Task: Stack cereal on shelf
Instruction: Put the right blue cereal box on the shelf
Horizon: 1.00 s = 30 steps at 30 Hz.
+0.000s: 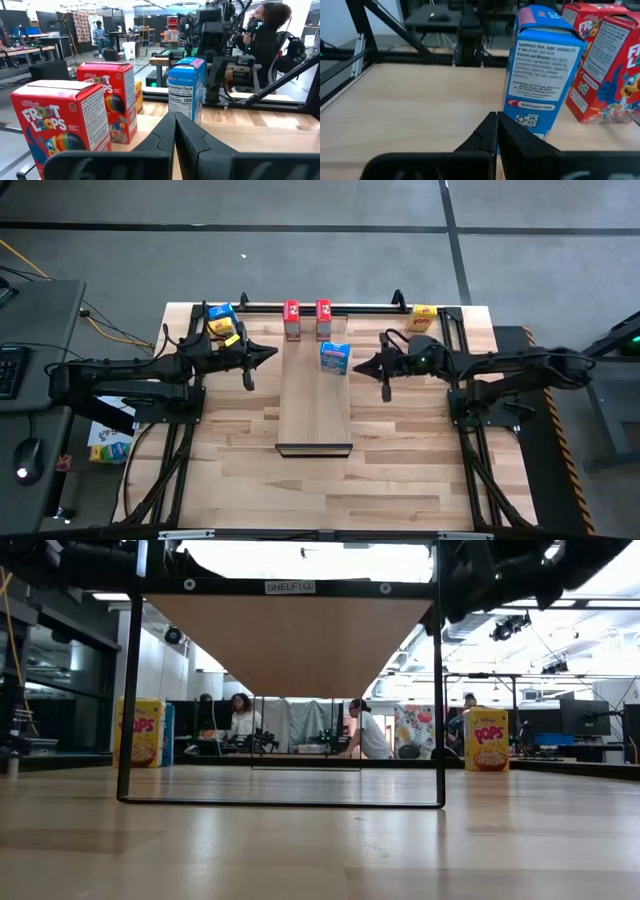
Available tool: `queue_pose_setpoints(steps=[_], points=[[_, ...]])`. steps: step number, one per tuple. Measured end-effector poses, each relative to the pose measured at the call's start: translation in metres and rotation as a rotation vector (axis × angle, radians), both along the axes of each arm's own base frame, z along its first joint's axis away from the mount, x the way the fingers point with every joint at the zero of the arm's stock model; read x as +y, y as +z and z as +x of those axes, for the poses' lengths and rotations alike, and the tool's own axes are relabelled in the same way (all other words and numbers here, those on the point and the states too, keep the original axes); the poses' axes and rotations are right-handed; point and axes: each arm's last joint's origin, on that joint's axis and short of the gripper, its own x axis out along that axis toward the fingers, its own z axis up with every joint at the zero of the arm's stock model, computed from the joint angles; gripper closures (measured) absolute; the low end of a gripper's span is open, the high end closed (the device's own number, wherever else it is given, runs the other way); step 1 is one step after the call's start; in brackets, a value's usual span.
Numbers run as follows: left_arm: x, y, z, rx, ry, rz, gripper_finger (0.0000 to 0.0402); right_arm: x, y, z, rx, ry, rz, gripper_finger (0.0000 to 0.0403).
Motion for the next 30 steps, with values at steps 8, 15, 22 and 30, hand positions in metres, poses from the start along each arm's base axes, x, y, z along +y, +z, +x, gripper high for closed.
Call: queue_pose_setpoints(steps=[8,15,22,30], points=[[0.001,0.0,0.0,-0.003,0.051,0.0,0.0401,-0.001,-0.008,0.017,-0.012,0.052,0.014,0.0402],[0.001,0.0,0.0,0.002,0.052,-0.001,0.0401,-0.003,-0.007,0.023,-0.01,0.049,0.014,0.0402],[0.001,0.0,0.0,0.003,0.052,-0.001,0.0401,-0.004,-0.007,0.023,-0.007,-0.012,-0.001,0.0403],[0.001,0.0,0.0,0.003,0.052,-0.001,0.0402,-0.007,-0.008,0.023,0.008,-0.086,-0.04,0.0403]])
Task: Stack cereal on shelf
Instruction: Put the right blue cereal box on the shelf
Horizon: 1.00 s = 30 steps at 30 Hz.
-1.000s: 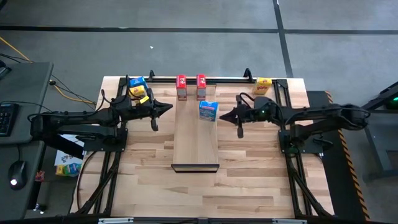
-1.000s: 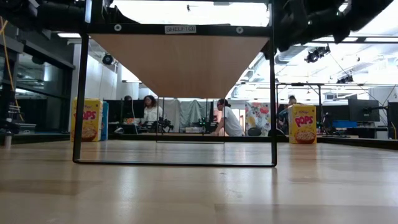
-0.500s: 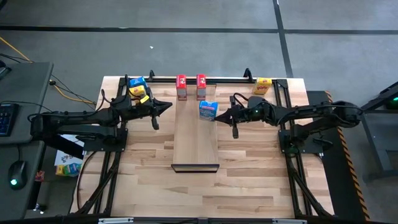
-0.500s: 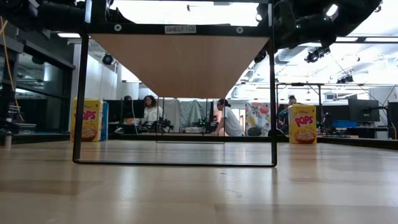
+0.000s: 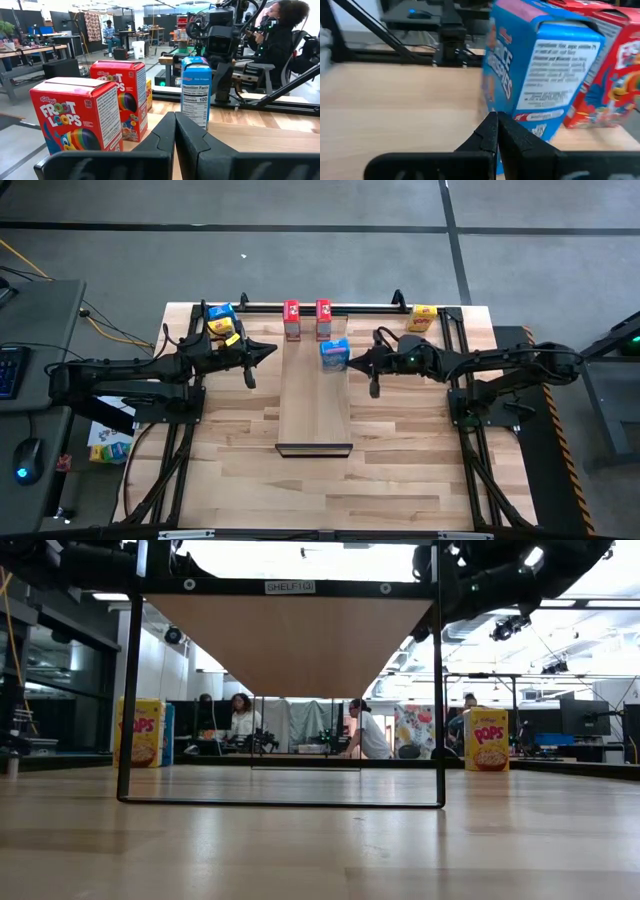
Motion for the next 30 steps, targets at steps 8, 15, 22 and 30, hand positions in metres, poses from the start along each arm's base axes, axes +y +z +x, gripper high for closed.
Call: queue_pose_setpoints(steps=[8,15,22,30], points=[[0.0,0.0,0.0,0.001,0.0,0.0,0.0401,-0.007,-0.002,-0.002,0.03,-0.075,-0.013,0.0403],[0.0,0.0,0.0,0.0,0.0,0.0,0.0402,-0.018,-0.003,-0.003,0.019,-0.12,-0.007,0.0403],[0.0,0.0,0.0,-0.001,0.003,0.0,0.0401,-0.023,-0.014,0.008,0.006,-0.122,0.014,0.0403],[0.0,-0.001,0.0,0.008,0.003,-0.002,0.0401,-0.022,-0.015,0.007,0.006,-0.136,0.082,0.0403]])
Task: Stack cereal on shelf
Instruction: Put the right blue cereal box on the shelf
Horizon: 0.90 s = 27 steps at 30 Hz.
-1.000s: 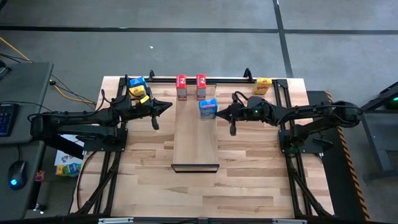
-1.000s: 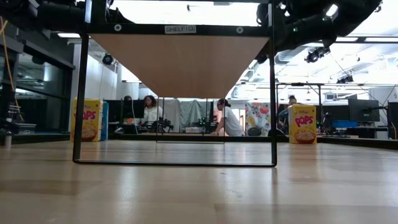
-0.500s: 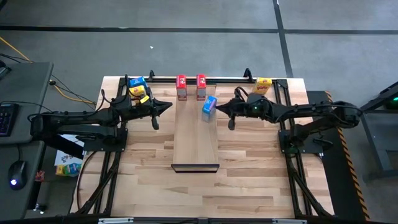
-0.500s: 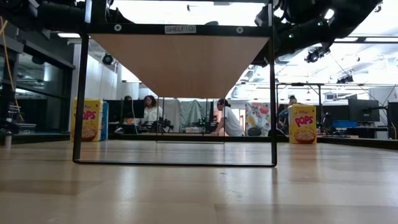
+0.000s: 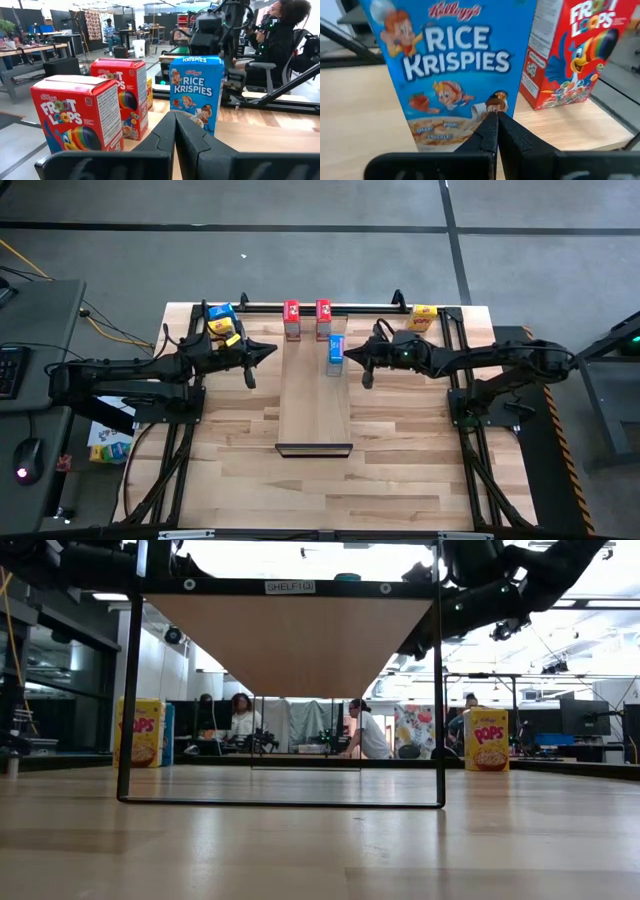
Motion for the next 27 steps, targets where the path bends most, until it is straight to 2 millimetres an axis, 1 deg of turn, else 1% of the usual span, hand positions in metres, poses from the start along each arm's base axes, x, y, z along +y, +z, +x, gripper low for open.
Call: queue_pose_setpoints(steps=[4,8,14,17,21,27], points=[[0.0,-0.001,0.0,0.011,0.0,-0.003,0.0401,0.007,0.0,0.001,-0.003,0.035,0.057,0.0403],[0.0,-0.001,0.0,0.012,0.0,-0.003,0.0402,0.016,-0.001,0.003,0.004,0.041,0.043,0.0403],[0.0,0.001,0.0,-0.015,0.0,0.004,0.0401,0.022,-0.001,0.004,0.005,0.026,0.034,0.0403],[0.0,0.001,0.0,-0.015,0.0,0.004,0.0401,0.023,-0.001,0.004,0.003,0.013,0.044,0.0403],[0.0,0.002,0.0,-0.015,0.0,0.004,0.0401,0.02,-0.001,0.004,0.005,-0.054,0.025,0.0403],[0.0,0.001,0.0,-0.015,0.0,0.004,0.0401,0.015,-0.001,0.003,0.0,-0.076,0.03,0.0403]])
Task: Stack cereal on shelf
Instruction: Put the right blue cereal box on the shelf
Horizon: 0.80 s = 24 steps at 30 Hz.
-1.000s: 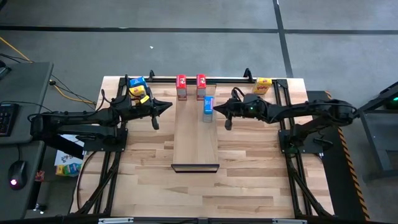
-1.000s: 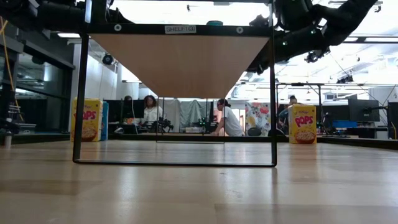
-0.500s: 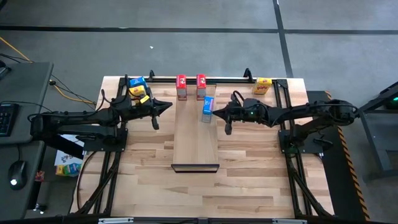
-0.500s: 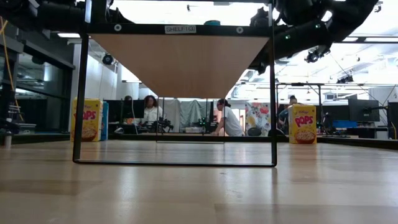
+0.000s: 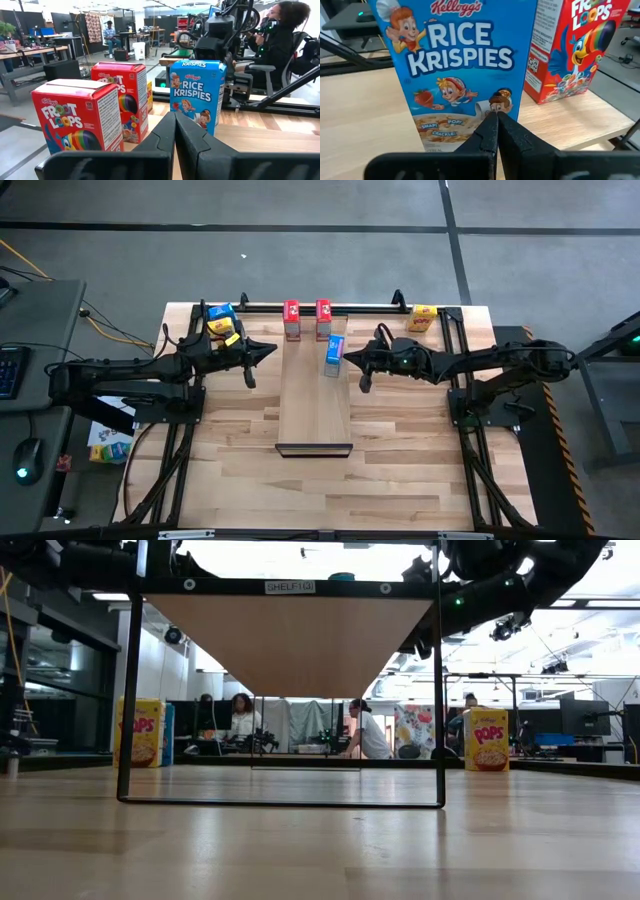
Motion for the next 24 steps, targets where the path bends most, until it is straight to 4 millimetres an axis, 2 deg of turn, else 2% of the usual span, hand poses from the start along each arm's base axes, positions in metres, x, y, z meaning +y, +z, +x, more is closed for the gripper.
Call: queue_pose_setpoints(steps=[10,18,24], points=[[0.0,0.0,0.0,0.005,0.0,0.018,0.0402,-0.001,-0.002,0.002,-0.001,-0.014,0.005,0.0403],[0.0,0.0,0.0,0.008,0.0,0.017,0.0402,-0.009,0.0,0.032,0.099,-0.014,0.014,0.0403],[0.0,-0.005,0.0,0.052,-0.002,0.003,0.0401,-0.013,0.01,0.034,0.173,-0.034,0.026,0.0403]])
